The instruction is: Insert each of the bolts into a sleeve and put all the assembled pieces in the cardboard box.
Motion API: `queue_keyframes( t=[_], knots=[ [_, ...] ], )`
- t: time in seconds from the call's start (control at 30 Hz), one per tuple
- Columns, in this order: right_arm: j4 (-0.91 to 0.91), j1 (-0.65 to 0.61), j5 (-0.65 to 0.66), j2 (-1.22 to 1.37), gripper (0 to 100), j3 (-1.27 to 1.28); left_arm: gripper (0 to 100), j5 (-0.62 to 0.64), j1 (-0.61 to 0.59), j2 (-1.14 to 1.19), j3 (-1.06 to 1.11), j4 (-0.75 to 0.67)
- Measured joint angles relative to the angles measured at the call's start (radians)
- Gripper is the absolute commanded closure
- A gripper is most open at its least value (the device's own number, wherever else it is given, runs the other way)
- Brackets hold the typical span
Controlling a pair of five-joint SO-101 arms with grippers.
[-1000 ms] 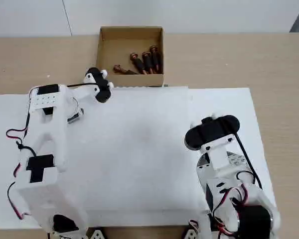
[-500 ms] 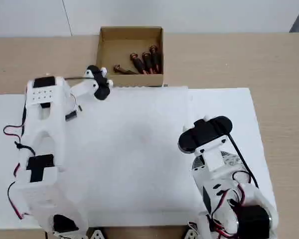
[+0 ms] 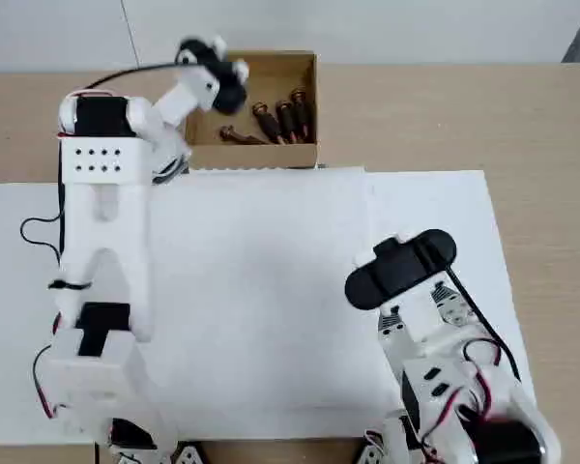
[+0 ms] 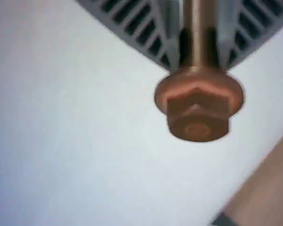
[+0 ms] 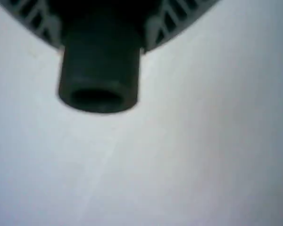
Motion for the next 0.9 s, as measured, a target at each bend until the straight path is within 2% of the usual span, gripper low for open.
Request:
queue_keyframes(
  t=[0.3, 0.47, 0.6, 0.67, 0.9],
  knots=[
    [-0.031, -0.003, 0.002, -0.183, 99.4, 0.063, 99, 0.216, 0.109, -0.281, -0.015, 0.011],
    [-0.123, -0.008, 0.003, -0.365, 99.5, 0.18, 99, 0.405, 0.153, -0.44, 0.051, 0.014],
    [-0.152, -0.003, -0.014, -0.368, 99.5, 0.229, 99, 0.509, 0.172, -0.565, 0.175, -0.006],
    [-0.183, -0.008, -0.075, -0.379, 99.5, 0.261, 99, 0.545, 0.172, -0.624, 0.262, -0.046],
    [-0.276, -0.005, -0.226, -0.376, 99.5, 0.385, 99, 0.572, 0.172, -0.928, 0.672, -0.261]
  ],
)
